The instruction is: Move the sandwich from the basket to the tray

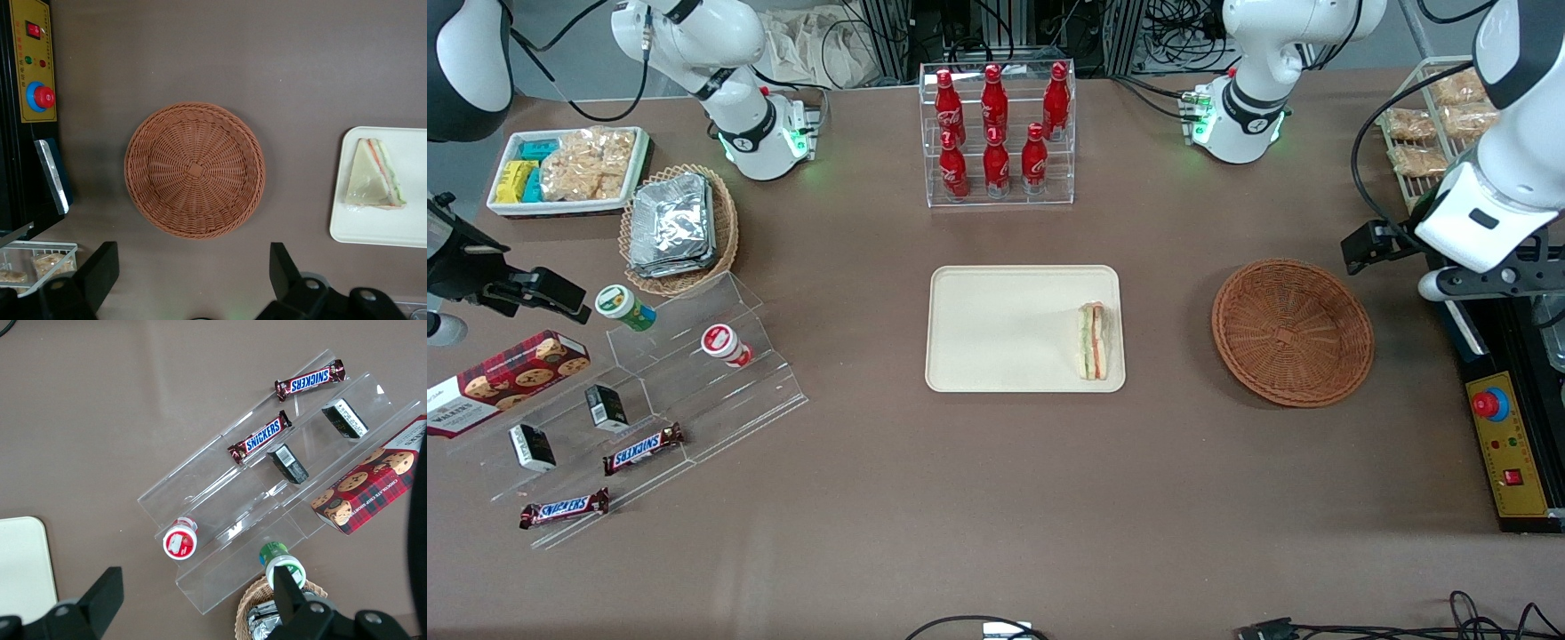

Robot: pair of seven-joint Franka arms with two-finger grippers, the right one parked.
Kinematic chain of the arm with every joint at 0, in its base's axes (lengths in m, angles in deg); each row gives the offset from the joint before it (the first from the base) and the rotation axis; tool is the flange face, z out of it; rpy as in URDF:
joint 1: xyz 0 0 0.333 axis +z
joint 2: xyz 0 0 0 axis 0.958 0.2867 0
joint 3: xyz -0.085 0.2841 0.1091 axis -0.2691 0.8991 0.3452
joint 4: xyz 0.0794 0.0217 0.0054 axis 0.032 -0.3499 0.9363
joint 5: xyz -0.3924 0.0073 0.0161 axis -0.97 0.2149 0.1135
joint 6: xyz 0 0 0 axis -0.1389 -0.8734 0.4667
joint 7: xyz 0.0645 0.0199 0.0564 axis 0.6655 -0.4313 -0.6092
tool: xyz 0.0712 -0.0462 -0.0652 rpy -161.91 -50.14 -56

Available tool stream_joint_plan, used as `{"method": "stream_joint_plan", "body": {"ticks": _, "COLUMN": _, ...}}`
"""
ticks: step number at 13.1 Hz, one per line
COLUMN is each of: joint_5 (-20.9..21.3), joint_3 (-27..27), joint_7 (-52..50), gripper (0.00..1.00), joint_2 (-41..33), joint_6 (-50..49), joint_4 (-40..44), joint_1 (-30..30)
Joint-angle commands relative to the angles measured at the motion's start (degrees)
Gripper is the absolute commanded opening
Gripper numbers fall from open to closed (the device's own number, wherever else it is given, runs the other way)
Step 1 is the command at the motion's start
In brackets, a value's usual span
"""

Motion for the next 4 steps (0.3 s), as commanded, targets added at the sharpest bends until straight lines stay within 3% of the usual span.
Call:
{"method": "stream_joint_plan", "body": {"ticks": 1, "joint_5": 1.16, "joint_3": 0.47, "joint_7": 1.36, "gripper": 1.0, "joint_2": -0.4, "joint_6": -0.87, "joint_4": -0.16, "joint_1": -1.23}}
{"method": "stream_joint_plan", "body": {"ticks": 4, "joint_5": 0.2, "joint_3": 0.29, "joint_7": 0.57, "gripper": 1.0, "joint_2": 0.04, "joint_6": -1.31, "joint_4": 0.11, "joint_1": -2.19}}
